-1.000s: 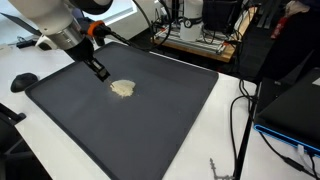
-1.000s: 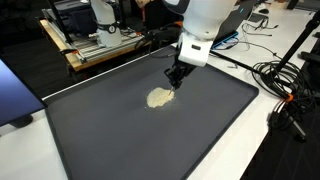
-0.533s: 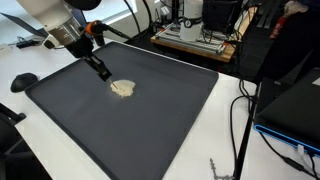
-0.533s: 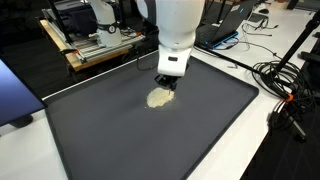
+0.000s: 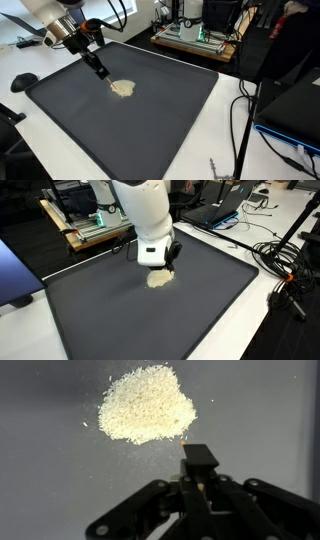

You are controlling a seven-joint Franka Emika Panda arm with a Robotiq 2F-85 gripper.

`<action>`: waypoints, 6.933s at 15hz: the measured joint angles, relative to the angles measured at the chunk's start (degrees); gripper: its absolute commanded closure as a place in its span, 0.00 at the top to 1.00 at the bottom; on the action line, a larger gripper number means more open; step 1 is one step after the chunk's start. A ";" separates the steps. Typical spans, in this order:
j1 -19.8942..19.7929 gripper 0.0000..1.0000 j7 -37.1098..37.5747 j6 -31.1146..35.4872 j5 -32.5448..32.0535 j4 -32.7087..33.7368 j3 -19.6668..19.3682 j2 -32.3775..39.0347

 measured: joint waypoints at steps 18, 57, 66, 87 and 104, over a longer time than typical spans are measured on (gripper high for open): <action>-9.26 0.03 -15.52 -0.23 17.45 -0.56 2.18 4.66; -13.34 0.03 -67.01 -2.82 31.66 -5.02 -1.61 7.62; -13.53 0.03 -74.79 -7.20 31.66 -5.19 -2.93 7.23; 0.24 0.03 -69.18 18.77 36.05 -33.12 -7.26 -20.27; 9.80 0.03 -26.73 33.10 -6.38 -41.10 -6.84 -32.68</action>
